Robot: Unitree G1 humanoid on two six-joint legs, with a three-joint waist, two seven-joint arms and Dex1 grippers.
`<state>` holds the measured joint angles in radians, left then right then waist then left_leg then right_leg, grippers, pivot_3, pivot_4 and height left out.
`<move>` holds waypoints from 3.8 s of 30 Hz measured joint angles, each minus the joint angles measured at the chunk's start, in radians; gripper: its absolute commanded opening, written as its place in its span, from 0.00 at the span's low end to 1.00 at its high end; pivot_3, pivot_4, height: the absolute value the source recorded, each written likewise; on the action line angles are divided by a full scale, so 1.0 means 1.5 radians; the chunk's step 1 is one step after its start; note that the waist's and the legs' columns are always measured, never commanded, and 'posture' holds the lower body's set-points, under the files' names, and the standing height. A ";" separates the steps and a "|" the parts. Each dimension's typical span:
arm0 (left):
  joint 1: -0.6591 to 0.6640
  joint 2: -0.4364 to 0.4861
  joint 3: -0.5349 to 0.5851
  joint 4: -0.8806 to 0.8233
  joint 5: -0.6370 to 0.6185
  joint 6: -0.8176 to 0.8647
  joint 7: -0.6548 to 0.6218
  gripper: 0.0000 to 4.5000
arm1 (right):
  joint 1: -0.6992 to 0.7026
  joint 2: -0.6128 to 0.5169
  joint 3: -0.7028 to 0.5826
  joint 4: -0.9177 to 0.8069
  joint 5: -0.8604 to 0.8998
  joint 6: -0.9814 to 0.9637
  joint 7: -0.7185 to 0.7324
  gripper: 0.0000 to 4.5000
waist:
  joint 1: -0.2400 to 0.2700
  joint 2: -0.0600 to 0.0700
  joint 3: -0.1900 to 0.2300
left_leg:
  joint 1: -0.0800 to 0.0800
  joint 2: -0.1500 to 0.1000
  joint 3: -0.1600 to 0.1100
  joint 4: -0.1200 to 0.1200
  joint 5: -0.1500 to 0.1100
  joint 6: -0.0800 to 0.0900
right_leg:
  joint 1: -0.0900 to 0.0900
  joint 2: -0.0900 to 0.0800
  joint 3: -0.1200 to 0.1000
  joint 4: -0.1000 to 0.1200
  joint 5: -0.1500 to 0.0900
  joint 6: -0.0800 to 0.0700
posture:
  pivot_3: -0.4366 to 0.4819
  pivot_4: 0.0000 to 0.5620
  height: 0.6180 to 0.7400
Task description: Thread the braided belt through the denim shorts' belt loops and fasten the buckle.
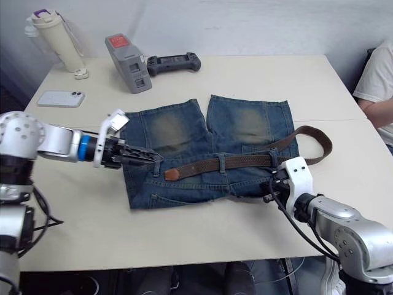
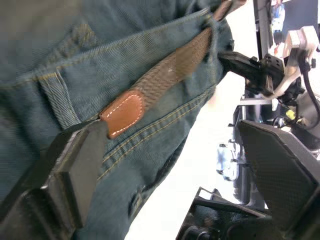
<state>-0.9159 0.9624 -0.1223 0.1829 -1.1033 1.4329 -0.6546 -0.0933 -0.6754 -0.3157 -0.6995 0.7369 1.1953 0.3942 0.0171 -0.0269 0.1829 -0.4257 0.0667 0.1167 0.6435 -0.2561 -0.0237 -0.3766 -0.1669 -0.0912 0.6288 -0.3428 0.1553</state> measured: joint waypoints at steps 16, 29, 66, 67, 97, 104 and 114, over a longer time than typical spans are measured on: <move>0.187 0.007 -0.011 -0.198 0.285 -0.450 -0.323 1.00 | -0.149 -0.179 0.303 0.052 -0.148 -0.161 0.170 0.98 | 0.001 0.000 0.000 | 0.001 0.000 0.002 0.002 -0.002 0.002 | 0.000 0.000 0.002 0.000 0.000 0.000 | 0.48 0.27 1.00; 0.175 -0.037 0.004 -0.209 0.344 -0.514 -0.352 1.00 | -0.185 -0.185 0.377 0.165 -0.257 -0.212 0.214 0.36 | 0.006 0.000 0.000 | 0.000 0.000 0.002 0.003 -0.002 0.002 | 0.001 0.000 0.002 0.000 0.000 0.001 | 0.48 0.27 1.00; 0.166 -0.174 -0.035 -0.238 0.439 -0.578 -0.323 1.00 | 0.015 -0.289 -0.109 0.146 -0.187 -0.126 0.312 1.00 | 0.006 0.001 0.000 | 0.001 0.000 0.002 0.004 -0.002 0.002 | 0.001 0.000 0.002 0.000 0.001 0.001 | 0.48 0.27 1.00; 0.164 -0.177 -0.037 -0.233 0.440 -0.578 -0.328 1.00 | 0.010 -0.285 -0.159 0.130 -0.145 -0.074 0.324 1.00 | 0.006 0.001 0.000 | 0.001 0.000 0.002 0.004 -0.002 0.002 | 0.002 0.000 0.002 0.000 0.001 0.001 | 0.48 0.27 1.00; 0.179 -0.163 -0.036 -0.248 0.453 -0.554 -0.319 1.00 | 0.100 0.237 -0.116 0.049 0.792 -0.140 -0.682 1.00 | -0.008 0.001 0.000 | 0.002 0.001 0.002 0.002 -0.002 0.002 | 0.001 0.000 0.003 0.002 0.000 0.001 | 0.48 0.27 1.00; 0.190 -0.160 -0.035 -0.249 0.453 -0.555 -0.318 1.00 | 0.127 0.176 -0.047 0.050 0.808 -0.266 -0.680 1.00 | -0.011 0.001 0.000 | 0.002 0.001 0.002 0.003 -0.002 0.002 | 0.001 0.000 0.003 0.001 0.000 0.001 | 0.48 0.27 1.00; 0.185 -0.160 -0.035 -0.249 0.459 -0.556 -0.317 1.00 | 0.101 0.129 0.020 0.091 0.811 -0.332 -0.646 1.00 | -0.009 0.001 0.000 | 0.002 0.001 0.002 0.003 -0.002 0.002 | 0.001 0.000 0.003 0.001 0.000 0.001 | 0.48 0.27 1.00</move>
<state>-0.6384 0.7230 -0.1755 -0.1906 -0.4146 0.5985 -1.1301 0.0581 -0.4819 -0.2850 -0.5630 1.9534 0.6977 -0.5749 0.0033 -0.0254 0.1829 -0.4231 0.0678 0.1195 0.6478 -0.2594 -0.0201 -0.3750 -0.1668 -0.0870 0.6309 -0.3421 0.1565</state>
